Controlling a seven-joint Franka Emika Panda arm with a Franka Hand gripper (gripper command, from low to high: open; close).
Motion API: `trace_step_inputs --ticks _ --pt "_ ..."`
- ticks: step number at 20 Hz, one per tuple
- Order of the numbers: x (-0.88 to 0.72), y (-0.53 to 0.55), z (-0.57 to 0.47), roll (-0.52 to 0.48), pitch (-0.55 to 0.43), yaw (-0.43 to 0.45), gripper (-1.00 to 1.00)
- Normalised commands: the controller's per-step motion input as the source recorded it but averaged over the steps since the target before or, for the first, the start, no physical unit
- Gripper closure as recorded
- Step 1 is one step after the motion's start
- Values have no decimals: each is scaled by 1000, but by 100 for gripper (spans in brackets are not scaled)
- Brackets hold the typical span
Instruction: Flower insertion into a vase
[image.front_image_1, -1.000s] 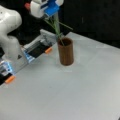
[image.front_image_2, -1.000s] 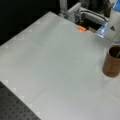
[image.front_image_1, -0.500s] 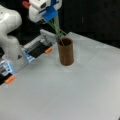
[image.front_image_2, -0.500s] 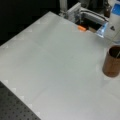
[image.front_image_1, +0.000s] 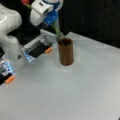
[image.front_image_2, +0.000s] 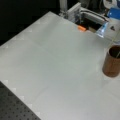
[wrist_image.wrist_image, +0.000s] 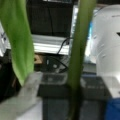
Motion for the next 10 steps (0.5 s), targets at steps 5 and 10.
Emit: trace_step_inputs --ticks 5,10 --pt "231 139 79 48 461 71 100" --pt "231 94 91 62 480 -31 100"
